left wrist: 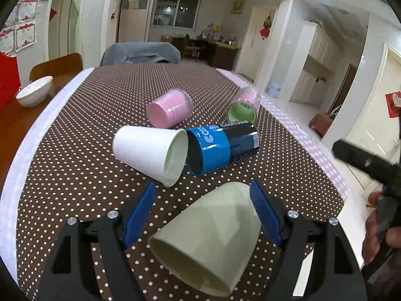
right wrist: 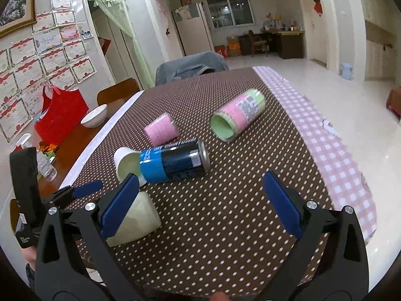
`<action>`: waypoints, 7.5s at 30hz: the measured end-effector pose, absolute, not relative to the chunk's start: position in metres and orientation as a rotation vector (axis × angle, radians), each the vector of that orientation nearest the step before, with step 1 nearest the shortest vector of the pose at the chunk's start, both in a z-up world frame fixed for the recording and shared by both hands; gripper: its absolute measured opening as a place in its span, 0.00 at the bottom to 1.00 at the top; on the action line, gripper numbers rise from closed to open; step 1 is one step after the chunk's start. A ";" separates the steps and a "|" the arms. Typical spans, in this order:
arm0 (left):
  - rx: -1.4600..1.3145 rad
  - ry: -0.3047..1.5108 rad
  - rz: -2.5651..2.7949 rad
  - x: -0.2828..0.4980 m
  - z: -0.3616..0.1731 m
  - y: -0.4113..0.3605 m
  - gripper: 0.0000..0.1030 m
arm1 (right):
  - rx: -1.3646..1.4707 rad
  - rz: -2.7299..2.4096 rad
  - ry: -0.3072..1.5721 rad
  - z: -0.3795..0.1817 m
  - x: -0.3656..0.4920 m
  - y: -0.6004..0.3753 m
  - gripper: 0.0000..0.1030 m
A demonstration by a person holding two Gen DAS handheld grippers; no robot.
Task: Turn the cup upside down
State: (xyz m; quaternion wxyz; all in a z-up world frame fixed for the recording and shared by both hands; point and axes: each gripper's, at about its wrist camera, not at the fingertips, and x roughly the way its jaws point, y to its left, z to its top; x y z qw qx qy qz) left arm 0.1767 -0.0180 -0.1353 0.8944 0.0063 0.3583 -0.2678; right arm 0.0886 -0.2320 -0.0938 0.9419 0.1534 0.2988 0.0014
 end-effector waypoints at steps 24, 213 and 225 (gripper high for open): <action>-0.032 0.585 -0.361 0.120 -0.095 0.035 0.74 | 0.389 0.096 0.705 -0.108 0.076 -0.201 0.94; 0.075 0.432 -0.144 0.052 -0.049 0.002 0.74 | 0.437 0.177 0.403 -0.047 0.060 -0.238 0.94; 0.115 0.340 -0.146 0.021 -0.018 -0.009 0.77 | 0.360 0.096 0.291 -0.019 0.006 -0.238 0.94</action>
